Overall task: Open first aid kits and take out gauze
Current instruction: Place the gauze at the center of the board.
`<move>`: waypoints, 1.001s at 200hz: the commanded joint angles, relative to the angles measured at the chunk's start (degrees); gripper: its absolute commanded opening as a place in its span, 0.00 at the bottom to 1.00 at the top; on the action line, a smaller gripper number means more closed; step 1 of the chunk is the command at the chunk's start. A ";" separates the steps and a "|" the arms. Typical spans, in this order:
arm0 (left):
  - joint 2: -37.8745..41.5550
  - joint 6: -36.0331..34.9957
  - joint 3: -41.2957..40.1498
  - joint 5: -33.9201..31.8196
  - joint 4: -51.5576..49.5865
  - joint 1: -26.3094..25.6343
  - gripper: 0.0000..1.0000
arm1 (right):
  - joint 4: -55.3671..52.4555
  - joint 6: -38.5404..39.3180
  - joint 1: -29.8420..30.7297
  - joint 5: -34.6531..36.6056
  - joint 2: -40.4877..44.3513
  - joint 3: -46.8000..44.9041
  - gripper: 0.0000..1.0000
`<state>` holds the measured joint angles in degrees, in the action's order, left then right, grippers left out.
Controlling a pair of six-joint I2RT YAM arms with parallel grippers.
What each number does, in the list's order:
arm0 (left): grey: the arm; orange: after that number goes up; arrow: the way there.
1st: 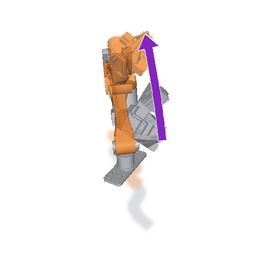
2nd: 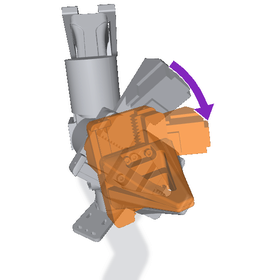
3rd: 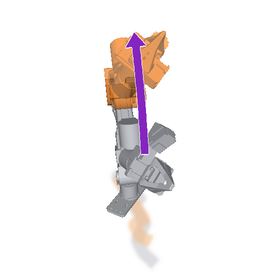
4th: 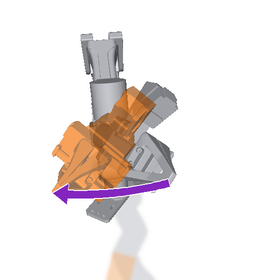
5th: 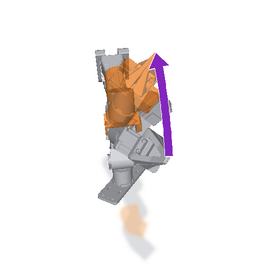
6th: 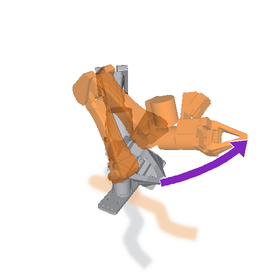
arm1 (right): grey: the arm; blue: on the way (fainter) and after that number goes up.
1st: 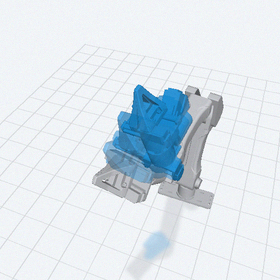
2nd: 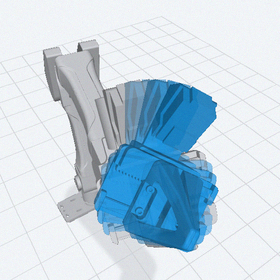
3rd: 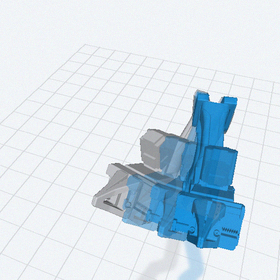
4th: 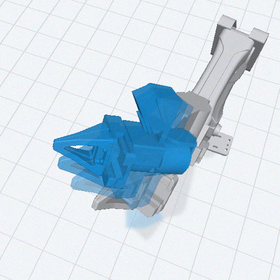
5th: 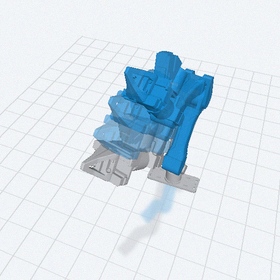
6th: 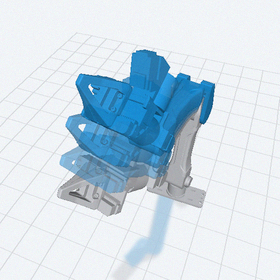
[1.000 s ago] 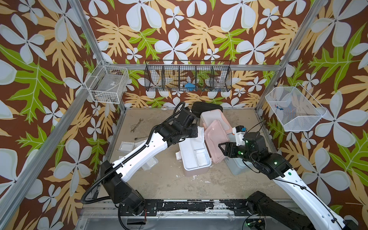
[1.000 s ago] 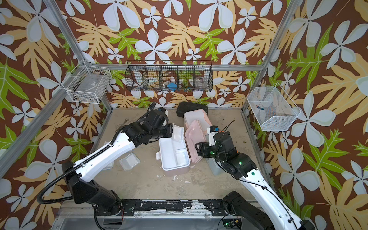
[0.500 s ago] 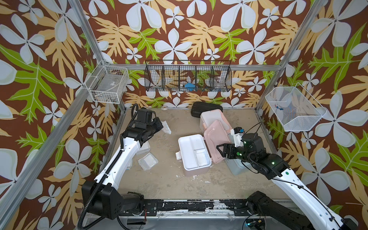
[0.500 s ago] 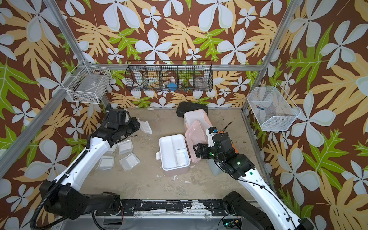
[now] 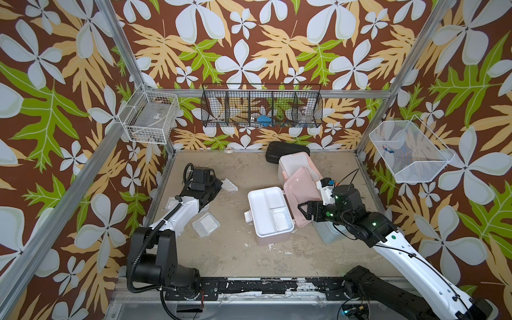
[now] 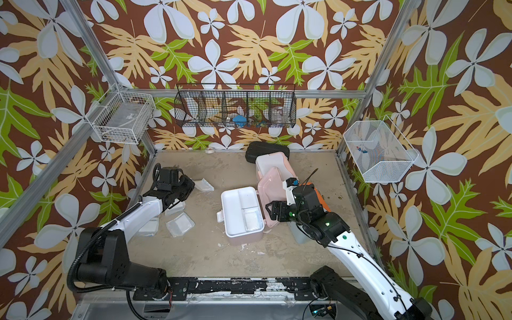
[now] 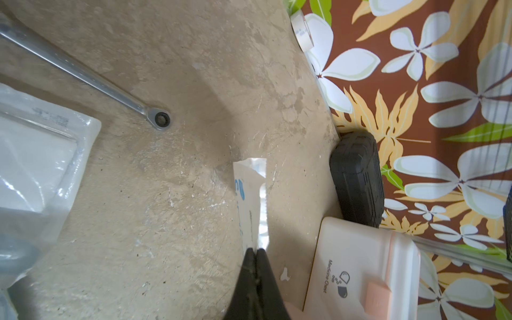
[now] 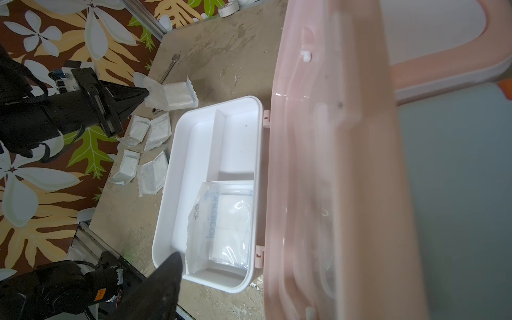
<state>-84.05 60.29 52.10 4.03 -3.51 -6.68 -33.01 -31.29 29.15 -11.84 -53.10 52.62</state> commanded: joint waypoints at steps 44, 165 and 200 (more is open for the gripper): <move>-4.04 5.66 -2.35 -6.06 4.48 0.78 0.00 | 1.01 1.24 -0.11 -1.05 -0.86 0.64 0.84; 10.79 -6.25 0.62 -9.03 -10.16 -6.81 0.61 | 1.72 1.41 0.00 -1.90 -1.92 1.13 0.85; 15.89 -7.55 6.54 -8.93 -18.11 -16.72 0.64 | 1.46 1.52 -0.05 -1.27 -1.69 1.36 0.85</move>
<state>-70.57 55.11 55.75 -4.12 -14.22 -18.52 -32.62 -30.59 29.15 -13.52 -54.98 53.49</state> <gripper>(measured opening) 0.627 0.847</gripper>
